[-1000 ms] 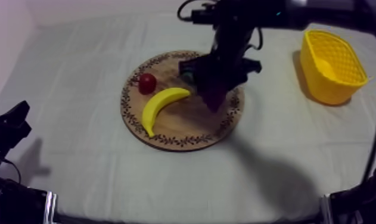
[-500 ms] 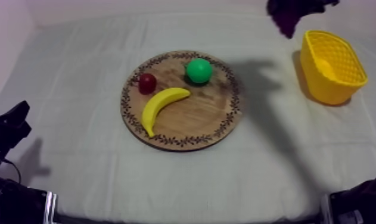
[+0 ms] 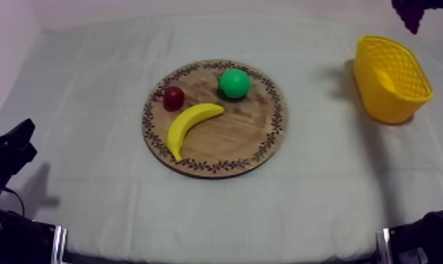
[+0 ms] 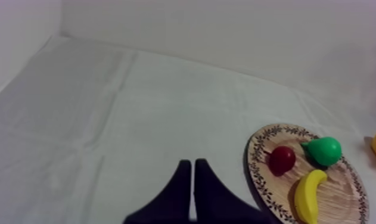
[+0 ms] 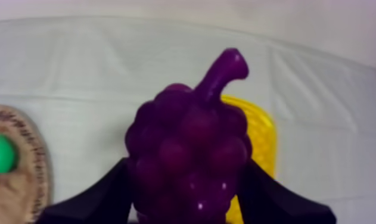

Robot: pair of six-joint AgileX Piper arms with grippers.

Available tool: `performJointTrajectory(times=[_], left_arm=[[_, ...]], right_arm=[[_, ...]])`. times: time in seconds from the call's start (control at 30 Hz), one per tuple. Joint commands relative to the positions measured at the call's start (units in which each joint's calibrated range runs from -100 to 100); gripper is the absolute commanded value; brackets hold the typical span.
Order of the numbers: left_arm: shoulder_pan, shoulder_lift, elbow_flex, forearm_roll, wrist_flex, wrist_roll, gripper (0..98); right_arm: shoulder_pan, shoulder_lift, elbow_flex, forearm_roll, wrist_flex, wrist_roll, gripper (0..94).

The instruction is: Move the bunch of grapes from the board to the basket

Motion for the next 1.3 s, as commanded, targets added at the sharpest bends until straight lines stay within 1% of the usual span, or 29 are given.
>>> performJointTrajectory(times=[0.0, 0.17, 0.33, 0.53, 0.63, 0.73, 0.8, 0.83, 1.0, 1.07, 1.13, 1.27], left_arm=[[0.0, 0.0, 0.0, 0.0, 0.0, 0.0, 0.1], [0.0, 0.0, 0.0, 0.0, 0.0, 0.0, 0.1], [0.0, 0.0, 0.0, 0.0, 0.0, 0.0, 0.1], [0.0, 0.0, 0.0, 0.0, 0.0, 0.0, 0.1], [0.0, 0.0, 0.0, 0.0, 0.0, 0.0, 0.1], [0.0, 0.0, 0.0, 0.0, 0.0, 0.0, 0.1], [0.0, 0.0, 0.0, 0.0, 0.0, 0.0, 0.1], [0.0, 0.0, 0.0, 0.0, 0.0, 0.0, 0.1], [0.0, 0.0, 0.0, 0.0, 0.0, 0.0, 0.1], [0.0, 0.0, 0.0, 0.0, 0.0, 0.0, 0.1], [0.0, 0.0, 0.0, 0.0, 0.0, 0.0, 0.1], [0.0, 0.0, 0.0, 0.0, 0.0, 0.0, 0.1]], right_arm=[[2.9, 1.2, 0.3, -0.6, -0.7, 1.9, 32.1], [5.7, 4.8, 2.9, -2.4, -3.4, 5.1, 33.7], [6.0, 10.1, 5.6, -3.1, -4.8, 6.7, 34.5], [5.5, 17.7, 5.7, -3.4, -5.1, 6.7, 34.4], [5.4, 21.5, 4.3, -3.4, -4.5, 5.6, 34.6], [5.4, 24.9, 1.9, -2.9, -2.3, 4.3, 36.5], [5.6, 26.7, 0.7, -2.7, -0.8, 3.8, 40.1], [5.7, 27.3, 0.3, -2.6, -0.2, 3.7, 43.4], [6.1, 29.3, -0.1, -2.7, 0.6, 4.1, 64.1], [6.3, 29.6, -0.2, -2.9, 0.5, 4.2, 70.9], [6.3, 29.5, -0.2, -3.0, 0.2, 4.2, 74.3], [6.1, 27.3, -0.1, -2.9, -0.3, 4.1, 74.8]])
